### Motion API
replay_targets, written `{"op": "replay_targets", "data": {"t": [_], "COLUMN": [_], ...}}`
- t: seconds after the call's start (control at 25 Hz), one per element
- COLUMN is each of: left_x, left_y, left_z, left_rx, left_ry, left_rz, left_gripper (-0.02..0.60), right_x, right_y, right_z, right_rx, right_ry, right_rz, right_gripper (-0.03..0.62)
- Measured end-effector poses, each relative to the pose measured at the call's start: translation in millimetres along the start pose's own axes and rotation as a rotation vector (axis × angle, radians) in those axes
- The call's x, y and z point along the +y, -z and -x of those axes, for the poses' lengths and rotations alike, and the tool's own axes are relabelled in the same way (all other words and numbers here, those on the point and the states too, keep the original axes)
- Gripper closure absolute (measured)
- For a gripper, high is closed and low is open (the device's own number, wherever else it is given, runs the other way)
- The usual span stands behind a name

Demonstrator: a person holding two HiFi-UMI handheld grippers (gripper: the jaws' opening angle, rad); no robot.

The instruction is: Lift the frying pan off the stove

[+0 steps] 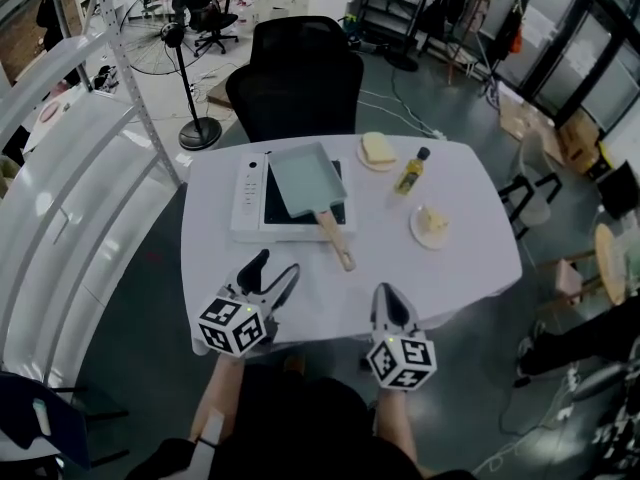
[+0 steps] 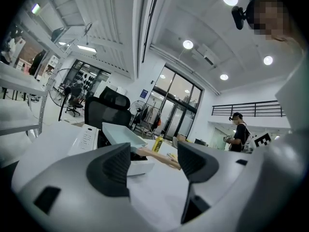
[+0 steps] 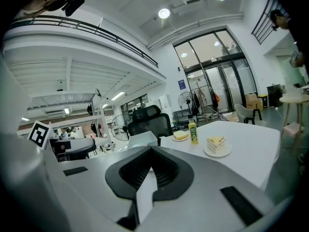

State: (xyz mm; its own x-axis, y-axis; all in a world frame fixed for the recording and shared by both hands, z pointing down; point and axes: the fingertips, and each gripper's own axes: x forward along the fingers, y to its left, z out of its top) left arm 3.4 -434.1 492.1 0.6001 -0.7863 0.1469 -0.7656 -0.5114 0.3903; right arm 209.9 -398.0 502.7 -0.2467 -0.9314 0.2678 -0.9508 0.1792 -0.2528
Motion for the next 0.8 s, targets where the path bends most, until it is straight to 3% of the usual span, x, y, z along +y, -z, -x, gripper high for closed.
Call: {"op": "replay_targets", "data": {"t": [0.28, 0.64, 0.8], "left_x": [-6.5, 1.6, 4.1], "left_y": [7.4, 22.0, 20.6], "left_z": [-5.2, -30.1, -52.1], "left_rx": [0.018, -0.034, -0.047], "left_ry": [0.033, 0.066, 0.068], "left_rz": [0.072, 0.399, 0.462], "left_gripper": [0.293, 0.293, 0.293], "right_x": [1.5, -11.2, -18.9], "right_y": [-11.2, -12.1, -21.1], "right_z": [-4.1, -45.1, -64.6], "right_rx": [0.008, 0.069, 0.087], "right_ry": [-0.001, -0.052, -0.081], "right_rz": [-0.013, 0.011, -0.009], "right_gripper": [0.589, 0.589, 0.589]}}
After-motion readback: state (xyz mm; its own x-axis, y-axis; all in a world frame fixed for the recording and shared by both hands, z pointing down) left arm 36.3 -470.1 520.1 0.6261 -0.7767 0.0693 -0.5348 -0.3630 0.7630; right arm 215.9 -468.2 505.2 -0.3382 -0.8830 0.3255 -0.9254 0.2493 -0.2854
